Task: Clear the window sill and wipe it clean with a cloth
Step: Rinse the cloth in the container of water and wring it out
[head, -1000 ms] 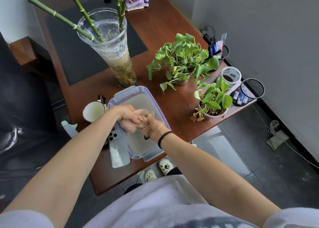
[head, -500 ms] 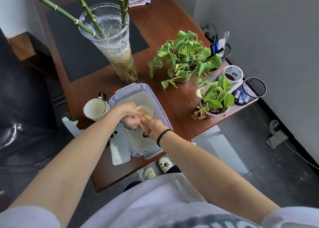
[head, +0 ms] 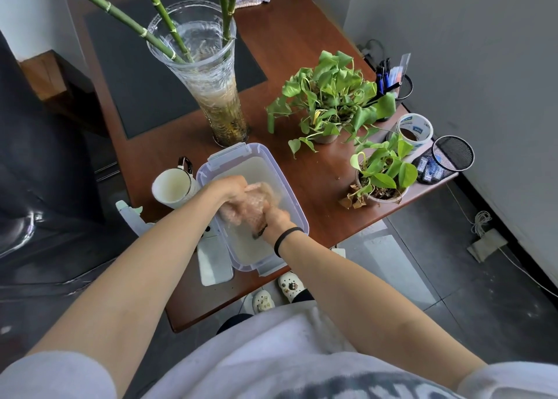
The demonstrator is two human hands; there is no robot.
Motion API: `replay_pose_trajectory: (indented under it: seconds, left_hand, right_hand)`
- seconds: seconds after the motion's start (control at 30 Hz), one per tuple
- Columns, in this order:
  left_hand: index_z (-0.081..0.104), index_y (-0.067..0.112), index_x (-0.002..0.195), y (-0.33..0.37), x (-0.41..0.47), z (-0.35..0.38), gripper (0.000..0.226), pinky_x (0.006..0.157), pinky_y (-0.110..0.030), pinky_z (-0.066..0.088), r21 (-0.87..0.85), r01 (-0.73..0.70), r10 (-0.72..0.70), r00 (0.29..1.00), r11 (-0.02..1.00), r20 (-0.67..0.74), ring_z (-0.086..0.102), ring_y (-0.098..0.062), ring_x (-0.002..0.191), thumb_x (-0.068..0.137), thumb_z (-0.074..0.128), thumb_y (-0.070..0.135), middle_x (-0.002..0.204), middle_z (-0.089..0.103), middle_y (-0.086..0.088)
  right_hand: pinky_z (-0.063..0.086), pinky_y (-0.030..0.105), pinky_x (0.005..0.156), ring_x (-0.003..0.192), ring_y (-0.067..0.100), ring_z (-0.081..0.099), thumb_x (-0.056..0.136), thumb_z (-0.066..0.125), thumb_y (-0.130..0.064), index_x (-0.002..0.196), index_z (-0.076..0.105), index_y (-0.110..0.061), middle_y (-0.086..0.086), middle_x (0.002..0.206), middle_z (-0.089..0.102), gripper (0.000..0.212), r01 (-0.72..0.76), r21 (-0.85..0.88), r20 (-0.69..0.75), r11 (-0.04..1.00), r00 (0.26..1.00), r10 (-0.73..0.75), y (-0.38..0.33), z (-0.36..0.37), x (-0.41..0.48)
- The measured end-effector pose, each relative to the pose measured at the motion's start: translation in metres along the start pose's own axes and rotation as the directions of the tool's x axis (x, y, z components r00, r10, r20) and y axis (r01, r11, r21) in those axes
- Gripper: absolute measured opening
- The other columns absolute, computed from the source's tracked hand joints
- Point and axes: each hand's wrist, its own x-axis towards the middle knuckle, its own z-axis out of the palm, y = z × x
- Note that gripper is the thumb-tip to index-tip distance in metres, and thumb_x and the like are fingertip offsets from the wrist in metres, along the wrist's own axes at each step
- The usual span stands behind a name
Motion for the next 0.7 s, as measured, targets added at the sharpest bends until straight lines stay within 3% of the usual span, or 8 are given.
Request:
replay_pose_trajectory:
  seconds: [0.07,0.13,0.17,0.23,0.33,0.47,0.63,0.7]
  left_hand:
    - [0.058,0.007,0.114,-0.004,0.001,-0.006,0.047,0.086,-0.043,0.053,-0.056,-0.039,0.043,0.996,0.998,0.074,0.062,-0.029,0.094,0.075,0.076,0.027,0.104,0.064,-0.012]
    - [0.058,0.01,0.116,-0.007,0.0,-0.01,0.046,0.092,-0.043,0.05,-0.114,-0.047,0.062,0.99,0.992,0.124,0.06,-0.028,0.101,0.08,0.071,0.035,0.111,0.063,-0.01]
    - [0.058,0.009,0.118,-0.008,0.001,-0.011,0.045,0.092,-0.041,0.049,-0.112,-0.044,0.057,0.991,0.993,0.118,0.06,-0.027,0.102,0.083,0.067,0.036,0.113,0.062,-0.01]
    - [0.055,0.003,0.12,-0.007,0.002,-0.009,0.042,0.085,-0.036,0.048,-0.073,-0.041,0.046,0.997,0.996,0.061,0.058,-0.026,0.1,0.089,0.058,0.032,0.114,0.06,-0.012]
    - [0.053,0.001,0.123,-0.002,0.0,-0.003,0.039,0.079,-0.034,0.042,-0.068,-0.023,0.026,0.999,0.997,0.04,0.055,-0.027,0.097,0.092,0.052,0.024,0.111,0.058,-0.015]
    - [0.047,0.002,0.131,0.003,-0.001,0.004,0.039,0.091,-0.04,0.043,-0.128,-0.021,0.024,0.999,0.992,0.025,0.052,-0.034,0.115,0.097,0.045,0.023,0.128,0.053,-0.021]
    - [0.056,-0.001,0.118,0.005,-0.005,0.0,0.046,0.087,-0.043,0.045,-0.132,0.003,0.002,0.999,0.991,0.038,0.053,-0.032,0.098,0.101,0.035,0.035,0.124,0.053,-0.024]
    - [0.054,0.0,0.122,0.006,-0.004,-0.003,0.053,0.089,-0.041,0.044,-0.095,0.032,-0.028,0.998,0.995,0.048,0.052,-0.034,0.107,0.101,0.031,0.043,0.127,0.051,-0.023]
  right_hand:
    - [0.052,0.047,0.071,0.085,0.033,0.063,0.094,0.054,-0.017,0.126,0.047,0.001,0.015,0.112,0.058,0.037,0.01,0.012,0.025,1.0,1.0,-0.01,-0.003,-0.001,0.002]
    - [0.053,0.051,0.077,0.086,0.034,0.064,0.093,0.055,-0.012,0.126,0.049,0.0,0.018,0.113,0.061,0.036,0.012,0.061,0.084,0.998,0.996,-0.018,-0.004,-0.003,0.003]
    - [0.052,0.052,0.083,0.094,0.035,0.063,0.093,0.053,-0.007,0.124,0.052,-0.001,0.018,0.117,0.061,0.032,0.003,0.082,0.117,0.997,0.993,-0.013,-0.003,-0.004,0.004]
    - [0.052,0.049,0.081,0.097,0.033,0.061,0.091,0.047,0.006,0.118,0.055,-0.003,0.016,0.114,0.061,0.03,-0.024,0.038,0.128,0.999,0.992,0.019,-0.003,-0.004,0.005]
    - [0.051,0.049,0.08,0.103,0.034,0.06,0.087,0.046,0.015,0.125,0.051,0.001,0.018,0.119,0.061,0.041,-0.049,-0.079,0.113,0.996,0.992,0.058,-0.002,-0.001,0.012]
    - [0.05,0.051,0.082,0.11,0.039,0.058,0.087,0.045,0.017,0.122,0.051,0.004,0.021,0.124,0.058,0.038,-0.049,-0.139,0.114,0.989,0.991,0.065,-0.001,0.002,0.018]
    - [0.056,0.048,0.074,0.093,0.035,0.065,0.082,0.063,0.008,0.124,0.049,0.001,0.02,0.112,0.063,0.045,-0.014,-0.144,0.129,0.989,0.991,0.033,-0.004,0.003,0.018]
    - [0.056,0.045,0.073,0.092,0.032,0.065,0.081,0.067,0.004,0.12,0.049,0.001,0.017,0.109,0.063,0.042,0.001,-0.141,0.122,0.99,0.992,0.017,-0.003,0.001,0.016]
